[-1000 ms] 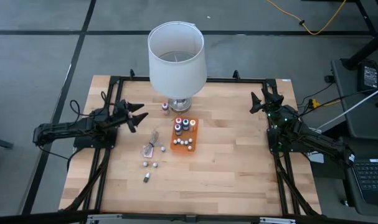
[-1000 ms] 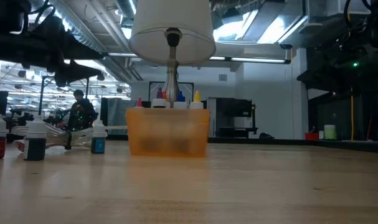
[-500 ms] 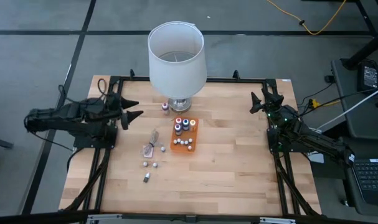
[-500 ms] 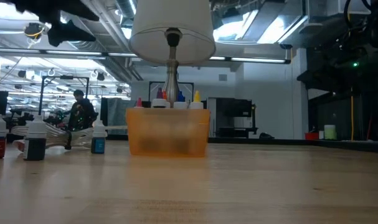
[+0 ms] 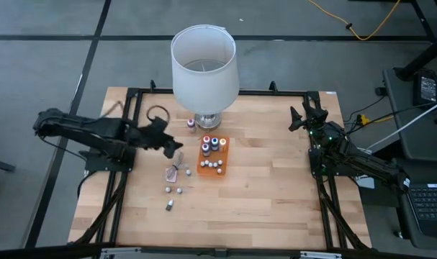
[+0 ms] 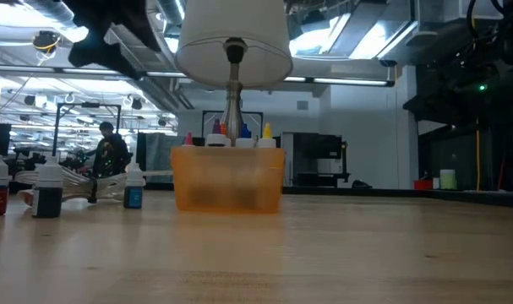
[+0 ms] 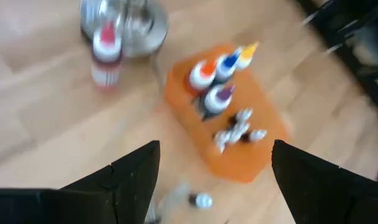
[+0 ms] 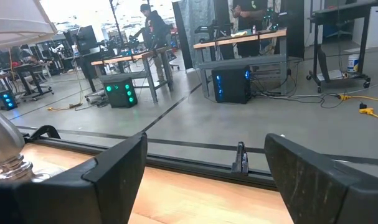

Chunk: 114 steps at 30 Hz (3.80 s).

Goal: Pick & Place food coloring
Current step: Put the small blue food coloring bottle into the orange bin

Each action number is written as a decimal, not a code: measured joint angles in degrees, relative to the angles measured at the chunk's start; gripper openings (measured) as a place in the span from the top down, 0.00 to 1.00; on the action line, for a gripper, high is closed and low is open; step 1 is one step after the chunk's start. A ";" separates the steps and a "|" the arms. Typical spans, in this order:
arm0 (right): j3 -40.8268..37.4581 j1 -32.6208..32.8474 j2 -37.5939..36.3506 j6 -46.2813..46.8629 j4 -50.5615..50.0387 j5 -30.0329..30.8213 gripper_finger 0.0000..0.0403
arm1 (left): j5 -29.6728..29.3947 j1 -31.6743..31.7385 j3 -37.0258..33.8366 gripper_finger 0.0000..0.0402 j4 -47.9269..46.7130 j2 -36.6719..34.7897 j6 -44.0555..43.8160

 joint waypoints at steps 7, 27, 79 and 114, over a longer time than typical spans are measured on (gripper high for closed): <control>0.00 0.00 0.00 0.00 0.00 0.01 0.20 | 0.03 -4.04 2.33 0.27 -4.33 9.42 -10.22; 0.00 0.00 0.00 0.00 -0.01 0.01 0.20 | 1.33 -14.87 3.95 0.38 2.17 27.75 -10.18; 0.00 -0.01 0.00 0.00 0.00 0.04 0.20 | 11.53 -6.74 20.09 0.41 -12.47 49.05 57.40; 0.00 -0.02 0.00 0.00 0.00 0.04 0.20 | 10.71 -6.00 18.67 0.59 -9.90 50.99 57.38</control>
